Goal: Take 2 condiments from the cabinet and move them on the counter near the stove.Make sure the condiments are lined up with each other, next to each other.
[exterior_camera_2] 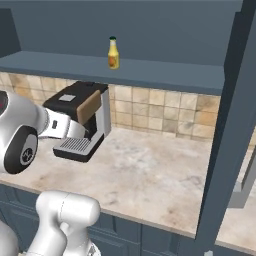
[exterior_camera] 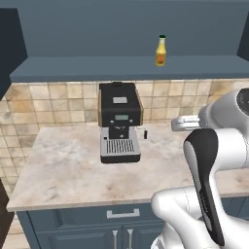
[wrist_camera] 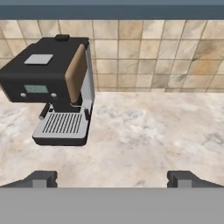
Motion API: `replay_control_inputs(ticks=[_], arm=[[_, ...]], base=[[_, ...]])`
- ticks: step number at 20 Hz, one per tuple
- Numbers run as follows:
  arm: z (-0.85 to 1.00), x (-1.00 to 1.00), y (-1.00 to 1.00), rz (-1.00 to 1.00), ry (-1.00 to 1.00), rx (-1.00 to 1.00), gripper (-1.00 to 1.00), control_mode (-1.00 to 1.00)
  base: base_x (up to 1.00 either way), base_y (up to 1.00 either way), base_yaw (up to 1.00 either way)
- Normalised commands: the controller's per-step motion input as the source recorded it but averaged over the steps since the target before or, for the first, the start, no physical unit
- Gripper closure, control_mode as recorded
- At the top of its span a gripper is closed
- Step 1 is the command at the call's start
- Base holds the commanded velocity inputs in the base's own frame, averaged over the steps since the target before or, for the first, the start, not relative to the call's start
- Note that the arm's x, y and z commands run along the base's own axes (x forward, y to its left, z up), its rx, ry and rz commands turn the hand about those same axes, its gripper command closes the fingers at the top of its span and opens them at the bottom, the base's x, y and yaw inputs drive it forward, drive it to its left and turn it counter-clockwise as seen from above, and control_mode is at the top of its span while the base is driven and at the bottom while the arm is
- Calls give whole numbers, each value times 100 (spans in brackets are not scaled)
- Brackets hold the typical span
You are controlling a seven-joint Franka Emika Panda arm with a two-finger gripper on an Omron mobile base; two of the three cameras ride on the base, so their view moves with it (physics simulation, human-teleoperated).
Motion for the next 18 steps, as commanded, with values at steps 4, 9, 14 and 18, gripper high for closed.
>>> replay_control_inputs(ticks=[4,9,14,18], arm=[[4,-4,0,0,-4,0,-100,-100],[25,-6,0,0,-23,0,-100,-100],[53,7,0,0,-17,-2,-100,-100],[72,42,0,0,-2,-8,-100,-100]], base=[[-9,1,0],[0,0,0],[0,0,0],[0,0,0]])
